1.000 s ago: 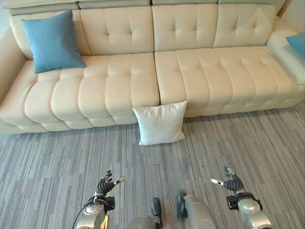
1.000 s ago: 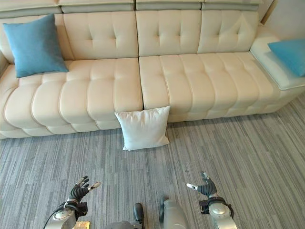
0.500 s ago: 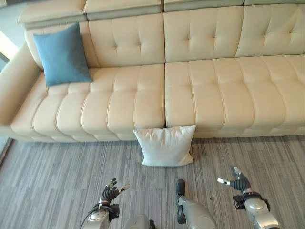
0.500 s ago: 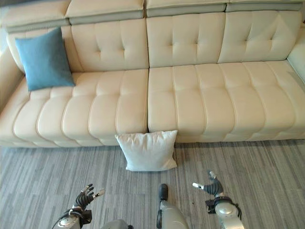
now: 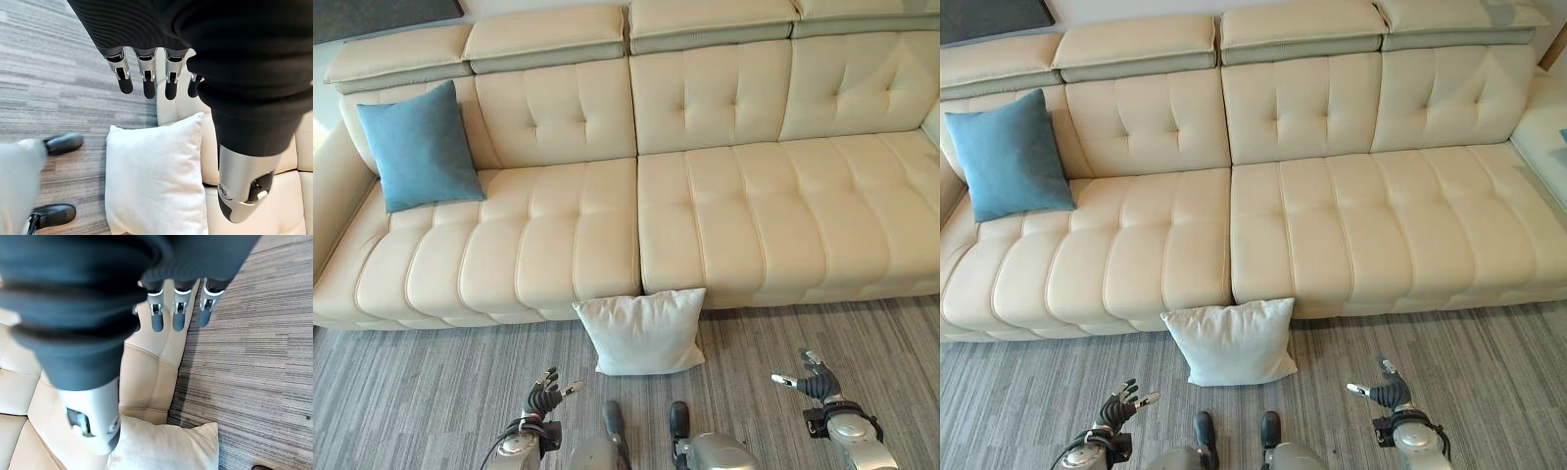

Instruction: Pick up all the scattered cushions and arrange them neatly on the sofa.

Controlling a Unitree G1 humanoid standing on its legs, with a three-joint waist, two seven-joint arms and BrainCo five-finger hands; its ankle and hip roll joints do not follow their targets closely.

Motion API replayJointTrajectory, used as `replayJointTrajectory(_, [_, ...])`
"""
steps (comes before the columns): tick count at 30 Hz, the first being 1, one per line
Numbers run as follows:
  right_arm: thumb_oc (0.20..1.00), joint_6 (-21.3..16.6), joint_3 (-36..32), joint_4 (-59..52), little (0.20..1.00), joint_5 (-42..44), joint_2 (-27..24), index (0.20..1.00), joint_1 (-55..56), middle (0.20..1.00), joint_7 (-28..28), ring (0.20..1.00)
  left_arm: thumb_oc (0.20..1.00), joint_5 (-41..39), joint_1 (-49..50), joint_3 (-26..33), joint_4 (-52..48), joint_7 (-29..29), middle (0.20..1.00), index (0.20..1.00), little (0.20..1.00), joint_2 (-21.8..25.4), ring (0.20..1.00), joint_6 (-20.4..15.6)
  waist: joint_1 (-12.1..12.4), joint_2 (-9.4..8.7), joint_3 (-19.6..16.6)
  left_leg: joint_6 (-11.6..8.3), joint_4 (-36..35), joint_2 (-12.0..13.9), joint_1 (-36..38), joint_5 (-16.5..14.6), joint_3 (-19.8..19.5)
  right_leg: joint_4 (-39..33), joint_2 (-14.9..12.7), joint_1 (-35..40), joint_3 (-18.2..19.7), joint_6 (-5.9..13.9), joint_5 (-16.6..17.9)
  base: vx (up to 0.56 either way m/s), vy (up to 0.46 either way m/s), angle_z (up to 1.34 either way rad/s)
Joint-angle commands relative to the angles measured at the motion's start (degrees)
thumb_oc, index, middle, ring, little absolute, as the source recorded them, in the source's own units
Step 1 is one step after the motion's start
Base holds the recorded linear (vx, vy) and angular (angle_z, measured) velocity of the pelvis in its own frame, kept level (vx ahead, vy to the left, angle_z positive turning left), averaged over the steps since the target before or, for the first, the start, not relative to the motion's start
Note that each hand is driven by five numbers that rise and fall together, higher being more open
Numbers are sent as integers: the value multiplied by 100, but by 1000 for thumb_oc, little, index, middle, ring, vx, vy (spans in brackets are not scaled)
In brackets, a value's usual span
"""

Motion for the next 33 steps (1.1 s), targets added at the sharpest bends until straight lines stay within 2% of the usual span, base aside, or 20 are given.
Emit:
replayJointTrajectory(1, [1000, -52, 6, -82, 1000, -229, -154, 1000, -218, 1000, 4, 1000, 1000, 383, -98, -76, -286, 59, 1000, 1000, 1000, 485, 1000, -161, 219, -213, -61, -59, 813, -272, -250, -737, 135, 978, -596, -278, 295, 674, -842, 44, 82, -4])
replayJointTrajectory(5, [1000, -55, 138, 52, 1000, -203, -183, 1000, -586, 1000, -67, 1000, 1000, 355, -419, -29, -413, 227, 1000, 1000, 1000, 735, 1000, -214, 278, -242, 120, 14, 967, -284, -611, -810, 183, 1430, -661, -847, 344, 703, -891, -84, 46, -14])
replayJointTrajectory(7, [1000, -85, 236, 452, 1000, 39, -162, 1000, -1116, 1000, -235, 1000, 1000, 135, -884, -23, -377, 473, 1000, 1000, 1000, 910, 1000, -324, 325, -250, 376, 55, 1264, -265, -1191, -858, 223, 1930, -740, -1602, 383, 703, -893, -190, 18, -1])
replayJointTrajectory(9, [1000, -115, 278, 743, 1000, 233, -196, 1000, -1489, 1000, -383, 1000, 1000, -68, -1279, -48, -279, 661, 1000, 1000, 1000, 1027, 1000, -424, 332, -282, 519, 88, 1526, -232, -1659, -896, 261, 2230, -803, -2094, 390, 689, -897, -146, -35, -9])
replayJointTrajectory(10, [1000, -115, 278, 743, 1000, 233, -196, 1000, -1489, 1000, -383, 1000, 1000, -68, -1279, -48, -279, 661, 1000, 1000, 1000, 1027, 1000, -424, 332, -282, 518, 88, 1526, -232, -1661, -897, 261, 2231, -803, -2096, 390, 689, -897, -19, -45, 3])
replayJointTrajectory(11, [1000, -124, 267, 857, 1000, 370, -216, 1000, -1652, 1000, -462, 1000, 1000, -177, -1463, -75, -252, 765, 1000, 1000, 1000, 1074, 1000, -469, 315, -277, 588, 61, 1708, -223, -1862, -1068, 217, 2438, -855, -2316, 427, 722, -1050, -29, -48, 15])
replayJointTrajectory(12, [1000, -169, 239, 1122, 1000, 680, -285, 1000, -2045, 1000, -635, 1000, 1000, -335, -1880, -133, -60, 950, 1000, 1000, 1000, 1167, 1000, -577, 295, -260, 652, 65, 1954, -187, -2336, -1098, 276, 2698, -901, -2817, 456, 698, -1085, -82, -73, 15])
replayJointTrajectory(16, [1000, -307, 239, 1695, 1000, 1434, -427, 1000, -3199, 1000, -1025, 1000, 1000, -824, -2928, -279, 372, 1265, 1000, 1000, 1000, 1323, 1000, -768, 253, -179, 889, 98, 2661, -10, -3515, -1211, 327, 3391, -955, -4060, 497, 648, -1212, -145, -67, 8])
replayJointTrajectory(18, [1000, -352, 303, 1871, 1000, 1660, -491, 1000, -3750, 1000, -1179, 1000, 1000, -910, -3356, -407, 525, 1339, 1000, 1000, 1000, 1384, 1000, -774, 233, -146, 967, 110, 3063, 64, -4151, -1246, 311, 3721, -957, -4657, 556, 615, -1265, -107, -72, 5])
replayJointTrajectory(24, [1000, -443, 944, 2028, 1000, 2027, -642, 1000, -5549, 1000, -1482, 1000, 1000, -1000, -4695, -939, 878, 1477, 1000, 1000, 1000, 1577, 1000, -725, 216, 18, 966, 189, 4209, 207, -5982, -1486, 192, 4836, -933, -6529, 811, 506, -1518, -24, -51, -5])
replayJointTrajectory(28, [1000, -487, 1408, 2107, 1000, 2076, -507, 1000, -6434, 1000, -1616, 1000, 1000, -918, -5501, -1326, 1144, 1526, 1000, 1000, 1000, 1574, 1000, -663, 251, 97, 966, 216, 4644, 193, -6601, -1585, 171, 5328, -918, -7192, 895, 456, -1658, 13, -45, 3])
replayJointTrajectory(29, [1000, -495, 1662, 2228, 1000, 2205, -337, 1000, -6999, 1000, -1720, 1000, 1000, -847, -6056, -1666, 1330, 1526, 1000, 1000, 1000, 1504, 1000, -605, 281, 156, 964, 218, 4880, 140, -6897, -1608, 153, 5626, -906, -7505, 930, 420, -1748, 26, -50, 4])
replayJointTrajectory(31, [1000, -514, 1738, 2266, 1000, 2251, -253, 1000, -7201, 1000, -1771, 1000, 1000, -831, -6274, -1776, 1384, 1529, 1000, 1000, 1000, 1487, 1000, -591, 287, 180, 962, 220, 4990, 118, -7030, -1624, 139, 5755, -912, -7646, 943, 413, -1776, 27, -47, 10])
replayJointTrajectory(32, [1000, -557, 1926, 2307, 1000, 2374, 70, 1000, -7615, 1000, -1829, 1000, 1000, -751, -6804, -2087, 1494, 1558, 1000, 1000, 1000, 1346, 1000, -562, 330, 241, 922, 225, 5146, 80, -7221, -1651, 125, 5960, -904, -7857, 959, 368, -1852, 33, -38, 12])
replayJointTrajectory(33, [1000, -549, 1978, 2320, 1000, 2383, 135, 1000, -7737, 1000, -1826, 1000, 1000, -747, -6923, -2119, 1511, 1559, 1000, 1000, 1000, 1294, 1000, -573, 352, 260, 899, 226, 5167, 62, -7264, -1655, 101, 6020, -906, -7919, 967, 360, -1870, 29, -61, 9])
